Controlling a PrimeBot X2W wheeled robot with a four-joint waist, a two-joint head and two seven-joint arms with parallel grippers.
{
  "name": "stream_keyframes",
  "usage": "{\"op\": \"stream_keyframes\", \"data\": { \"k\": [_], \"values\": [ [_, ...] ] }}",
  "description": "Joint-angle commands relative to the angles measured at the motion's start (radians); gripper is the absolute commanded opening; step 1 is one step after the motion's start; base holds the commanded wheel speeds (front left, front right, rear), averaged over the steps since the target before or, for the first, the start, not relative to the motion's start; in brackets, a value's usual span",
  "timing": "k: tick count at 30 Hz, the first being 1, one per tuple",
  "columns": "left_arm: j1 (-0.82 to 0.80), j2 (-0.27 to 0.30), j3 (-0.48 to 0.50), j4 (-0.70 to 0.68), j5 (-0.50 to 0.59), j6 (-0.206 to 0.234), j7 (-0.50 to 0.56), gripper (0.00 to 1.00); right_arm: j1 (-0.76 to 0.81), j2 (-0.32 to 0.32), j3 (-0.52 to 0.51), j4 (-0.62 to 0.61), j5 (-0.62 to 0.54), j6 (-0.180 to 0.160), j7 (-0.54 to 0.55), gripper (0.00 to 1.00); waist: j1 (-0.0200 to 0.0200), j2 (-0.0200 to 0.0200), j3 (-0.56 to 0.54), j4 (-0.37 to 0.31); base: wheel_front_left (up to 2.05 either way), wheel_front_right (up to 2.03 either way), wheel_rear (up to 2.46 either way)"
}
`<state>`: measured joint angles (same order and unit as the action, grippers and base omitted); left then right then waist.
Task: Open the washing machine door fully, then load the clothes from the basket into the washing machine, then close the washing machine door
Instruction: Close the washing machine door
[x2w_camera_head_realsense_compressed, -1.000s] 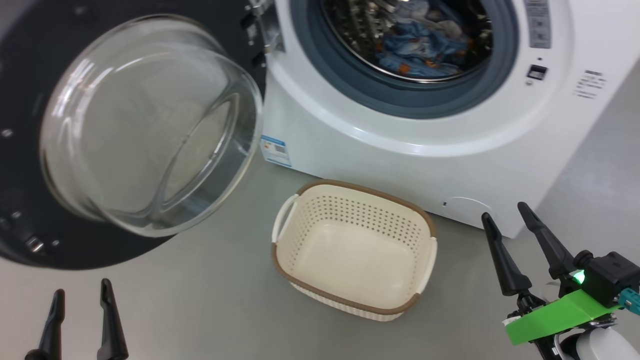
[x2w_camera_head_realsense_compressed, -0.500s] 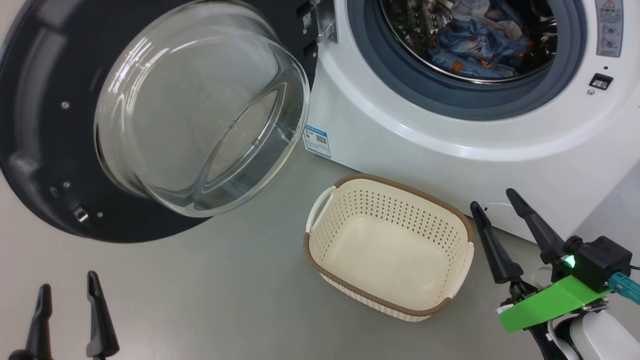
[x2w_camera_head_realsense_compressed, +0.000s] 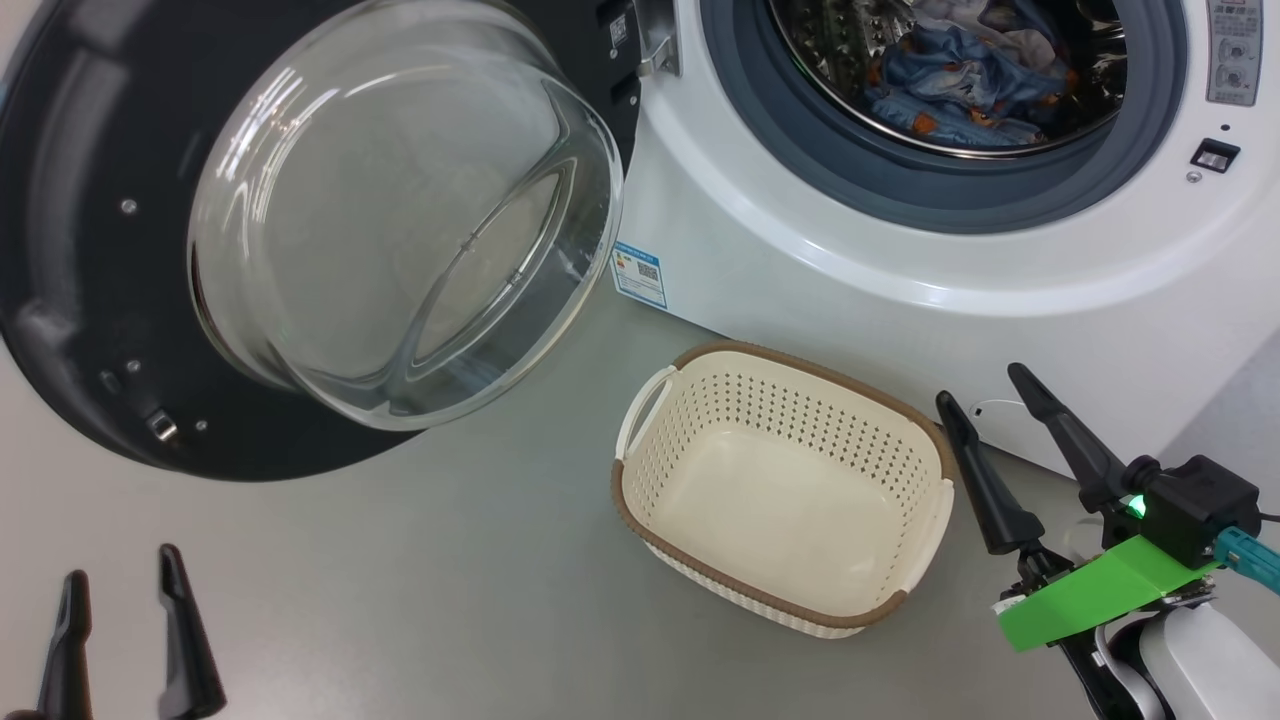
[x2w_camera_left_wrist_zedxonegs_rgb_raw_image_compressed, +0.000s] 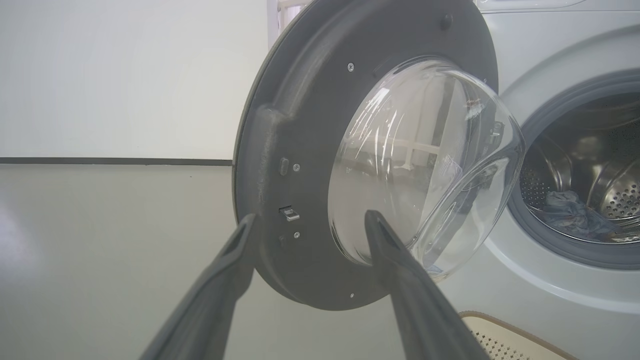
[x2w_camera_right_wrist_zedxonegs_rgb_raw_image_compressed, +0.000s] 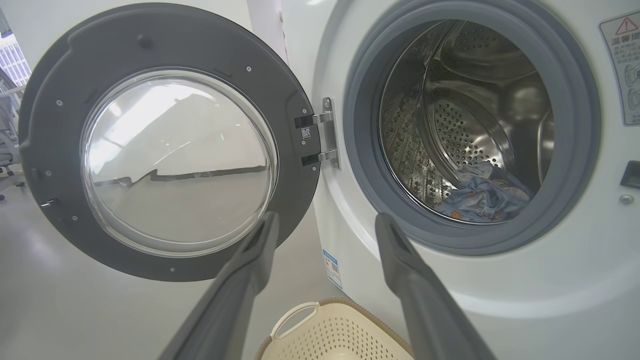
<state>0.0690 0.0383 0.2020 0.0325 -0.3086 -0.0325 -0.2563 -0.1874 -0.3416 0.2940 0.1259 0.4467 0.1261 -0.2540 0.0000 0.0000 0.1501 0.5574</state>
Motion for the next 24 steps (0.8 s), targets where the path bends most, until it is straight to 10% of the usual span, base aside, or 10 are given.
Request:
{"op": "stream_keyframes", "data": {
  "k": [1,3,13,24],
  "values": [
    [-0.013,0.012,0.037,-0.04,-0.003,-0.005,-0.006,0.47,-0.015,-0.01,0.016,-0.024,0.012,0.005,-0.008,1.0,0.0,0.0,-0.001,-0.001,0.0,0.0,0.0],
    [-0.026,0.012,0.048,-0.054,-0.006,-0.019,-0.006,0.0,-0.007,-0.01,0.01,-0.027,0.01,0.005,-0.008,1.0,0.0,0.0,-0.002,-0.002,0.0,0.0,0.0],
    [-0.197,0.058,0.168,-0.087,-0.138,-0.094,-0.006,0.0,0.029,0.002,-0.038,-0.047,-0.004,0.005,-0.008,1.0,0.0,0.0,0.005,-0.005,0.0,0.0,0.0],
    [-0.528,0.389,0.207,0.149,-0.575,-0.098,0.126,0.0,0.049,0.007,-0.059,-0.066,-0.017,0.005,-0.008,1.0,0.0,0.0,0.026,-0.033,0.0,0.0,0.0]
  ]
}}
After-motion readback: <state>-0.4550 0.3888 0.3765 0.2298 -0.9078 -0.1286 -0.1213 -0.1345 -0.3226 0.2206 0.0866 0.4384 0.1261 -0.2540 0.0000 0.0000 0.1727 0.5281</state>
